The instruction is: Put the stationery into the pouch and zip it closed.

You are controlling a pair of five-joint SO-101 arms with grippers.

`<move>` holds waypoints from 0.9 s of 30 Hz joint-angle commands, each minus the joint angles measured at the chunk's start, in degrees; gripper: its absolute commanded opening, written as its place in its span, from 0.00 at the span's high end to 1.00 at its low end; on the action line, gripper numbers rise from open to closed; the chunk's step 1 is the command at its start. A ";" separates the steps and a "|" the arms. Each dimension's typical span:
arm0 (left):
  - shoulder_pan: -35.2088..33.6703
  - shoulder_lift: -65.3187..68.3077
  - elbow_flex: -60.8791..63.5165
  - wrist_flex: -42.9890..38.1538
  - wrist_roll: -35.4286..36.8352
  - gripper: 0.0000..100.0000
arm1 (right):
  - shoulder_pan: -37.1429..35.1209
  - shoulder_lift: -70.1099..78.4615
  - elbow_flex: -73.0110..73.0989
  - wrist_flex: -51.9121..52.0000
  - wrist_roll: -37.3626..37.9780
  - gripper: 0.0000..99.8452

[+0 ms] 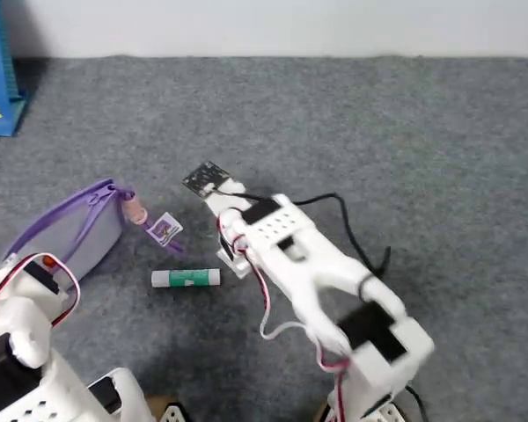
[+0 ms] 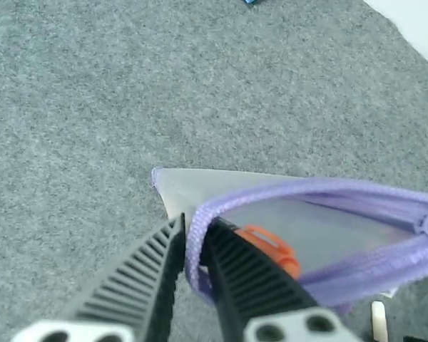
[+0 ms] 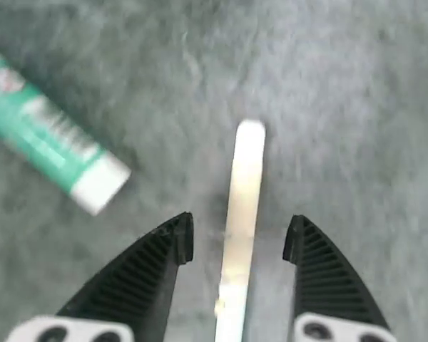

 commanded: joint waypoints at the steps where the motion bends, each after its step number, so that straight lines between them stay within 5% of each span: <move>1: 0.18 0.53 0.48 0.88 -0.62 0.99 | 0.48 6.81 -8.35 -0.48 -0.62 0.80; 7: 0.18 0.53 0.48 0.88 -0.62 0.99 | 3.30 13.14 -13.10 -0.84 -0.79 1.00; 12: 1.58 0.53 0.48 0.88 -0.62 0.99 | 4.53 7.69 -12.40 4.70 -4.40 0.99; 17: 5.80 0.53 0.48 0.97 -0.62 0.99 | 4.62 -7.16 -9.41 12.26 -10.73 0.99; 27: 19.25 0.62 -1.54 0.97 1.93 0.99 | 1.71 -51.91 11.25 13.49 -10.37 0.99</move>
